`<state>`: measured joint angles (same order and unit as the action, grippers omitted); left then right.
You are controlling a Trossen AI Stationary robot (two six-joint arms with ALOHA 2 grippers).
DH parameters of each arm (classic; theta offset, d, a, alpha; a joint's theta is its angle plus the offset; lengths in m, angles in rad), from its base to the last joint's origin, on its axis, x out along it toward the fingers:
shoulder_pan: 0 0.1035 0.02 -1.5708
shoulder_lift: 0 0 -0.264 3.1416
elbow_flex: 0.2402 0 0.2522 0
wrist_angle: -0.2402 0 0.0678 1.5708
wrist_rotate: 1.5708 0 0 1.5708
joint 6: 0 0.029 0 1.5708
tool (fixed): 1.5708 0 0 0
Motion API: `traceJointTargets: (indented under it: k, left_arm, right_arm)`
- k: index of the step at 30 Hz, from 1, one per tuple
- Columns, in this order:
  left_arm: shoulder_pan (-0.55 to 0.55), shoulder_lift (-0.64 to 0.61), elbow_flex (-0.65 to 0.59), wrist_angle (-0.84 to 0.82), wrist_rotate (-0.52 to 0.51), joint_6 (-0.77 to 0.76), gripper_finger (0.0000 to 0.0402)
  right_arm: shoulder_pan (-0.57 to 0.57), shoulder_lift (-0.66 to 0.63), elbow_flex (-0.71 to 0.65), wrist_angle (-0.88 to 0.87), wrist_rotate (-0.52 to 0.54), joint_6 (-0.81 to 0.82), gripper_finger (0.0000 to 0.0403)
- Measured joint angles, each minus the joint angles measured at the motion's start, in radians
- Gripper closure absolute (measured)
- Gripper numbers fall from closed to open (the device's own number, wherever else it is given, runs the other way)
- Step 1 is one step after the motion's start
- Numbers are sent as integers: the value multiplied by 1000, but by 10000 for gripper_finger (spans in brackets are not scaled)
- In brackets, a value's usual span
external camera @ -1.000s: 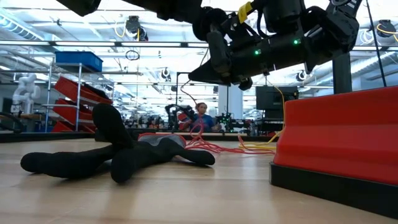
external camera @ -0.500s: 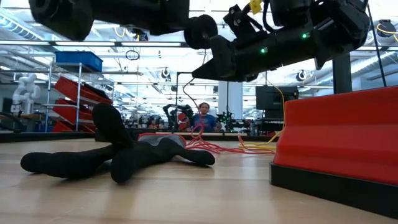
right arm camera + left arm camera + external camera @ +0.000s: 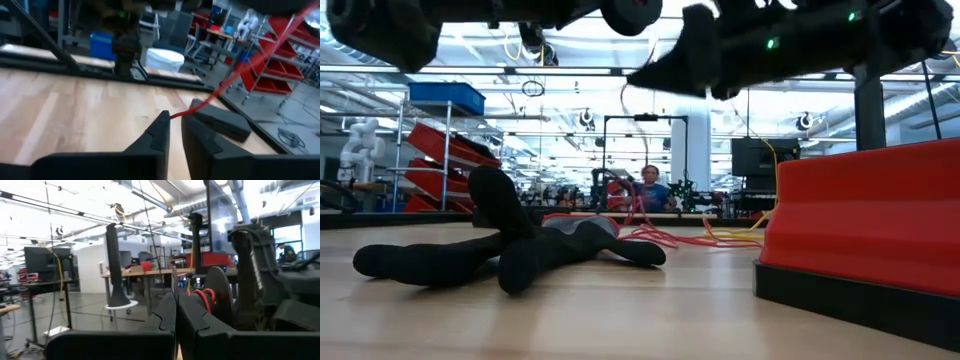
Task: Coil cords
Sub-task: Coil the red wire onto the black spool
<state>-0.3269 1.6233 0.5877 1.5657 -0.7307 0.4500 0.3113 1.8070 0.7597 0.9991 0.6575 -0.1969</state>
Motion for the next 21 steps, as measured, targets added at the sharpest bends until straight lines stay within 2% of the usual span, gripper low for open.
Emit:
traceJointTargets:
  k: [6,10,14,21]
  left_arm:
    - [-36,-9,0,6,6,-1,402]
    - [-48,-9,0,5,5,-2,401]
    - [-49,-9,0,5,20,-9,401]
    - [-29,-9,3,5,92,-81,401]
  right_arm:
    - [41,-42,0,27,51,-1,317]
    - [63,-66,0,23,59,-1,311]
    - [71,-73,0,21,59,16,327]
    - [54,-74,0,-57,110,127,397]
